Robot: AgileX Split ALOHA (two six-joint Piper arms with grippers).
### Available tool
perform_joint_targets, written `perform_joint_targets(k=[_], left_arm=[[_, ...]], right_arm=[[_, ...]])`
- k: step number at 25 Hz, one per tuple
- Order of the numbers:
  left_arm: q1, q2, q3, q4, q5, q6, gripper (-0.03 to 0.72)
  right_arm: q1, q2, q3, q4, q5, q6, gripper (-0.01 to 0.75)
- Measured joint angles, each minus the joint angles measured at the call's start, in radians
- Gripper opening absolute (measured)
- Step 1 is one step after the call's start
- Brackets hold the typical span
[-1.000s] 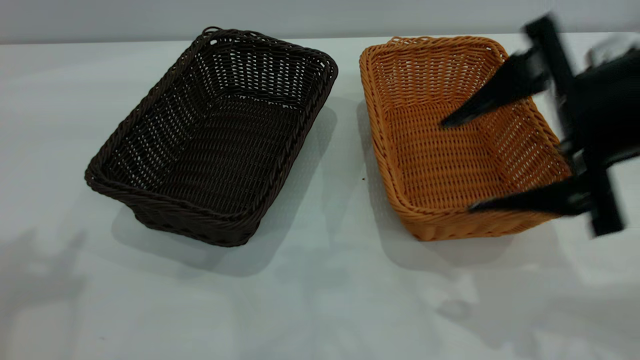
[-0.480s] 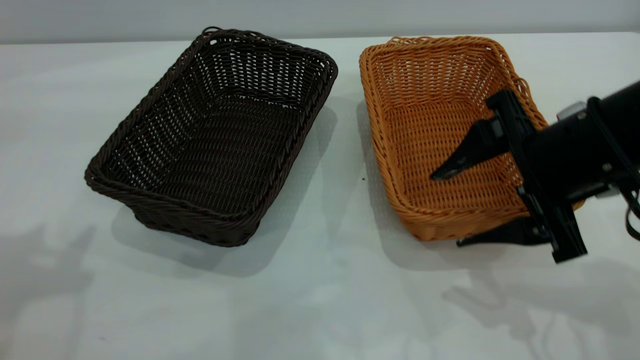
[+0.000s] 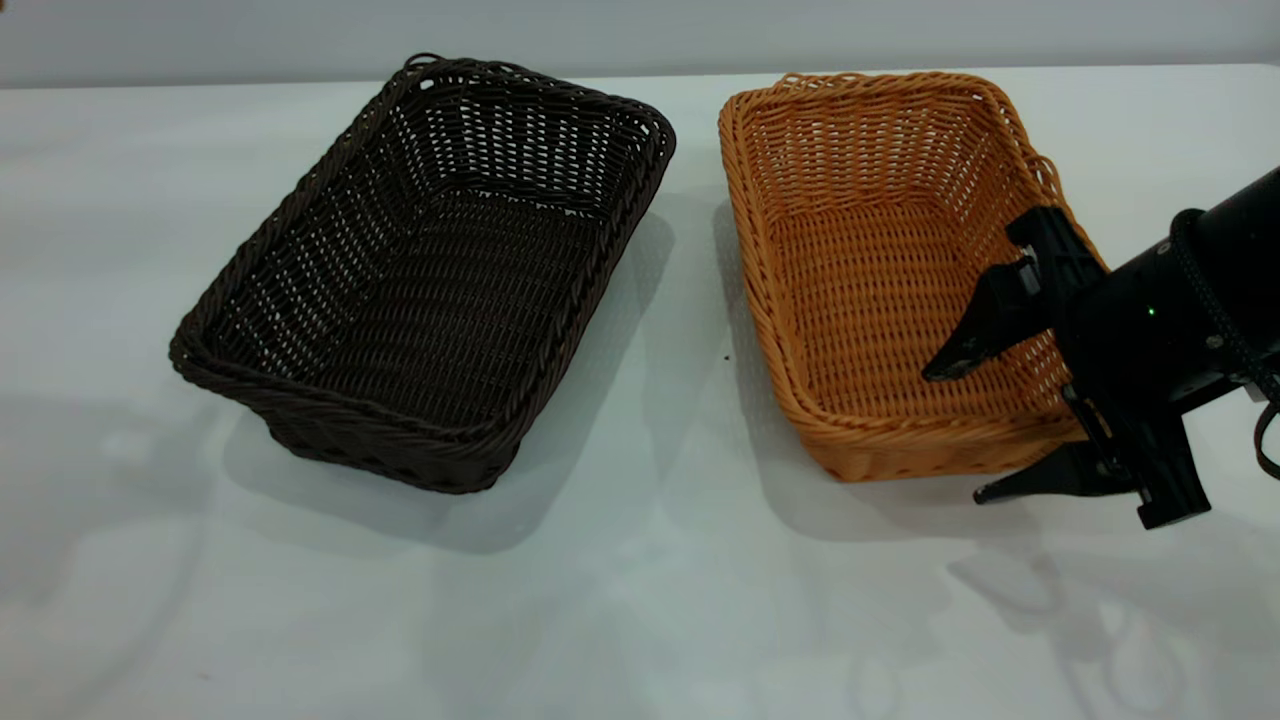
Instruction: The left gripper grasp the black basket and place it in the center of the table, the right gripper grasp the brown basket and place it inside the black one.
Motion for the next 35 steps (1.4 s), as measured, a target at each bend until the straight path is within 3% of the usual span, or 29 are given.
perform_joint_targets(k=[4,14,18,25,35], left_arm=[[-0.02,0.186,-0.111,0.001,0.005,0.006,0.51],[-0.173,0.575,-0.405,0.024,0.005,0.019,0.51],[-0.215,0.641,-0.441,0.045,-0.048,0.018,0.51],[-0.218,0.7,-0.459,0.04,-0.124,0.018,0.51],[-0.238,0.838,-0.484,0.019,-0.152,0.018,0.489]], right_arm=[[0.0,0.0,0.0,0.0,0.0,0.001,0.532],[0.0,0.0,-0.001,0.001,0.0,0.001,0.531],[0.0,0.0,-0.001,0.001,0.0,0.001,0.531],[0.0,0.0,-0.001,0.001,0.0,-0.002,0.531],[0.0,0.0,-0.004,0.002,-0.013,-0.006,0.498]])
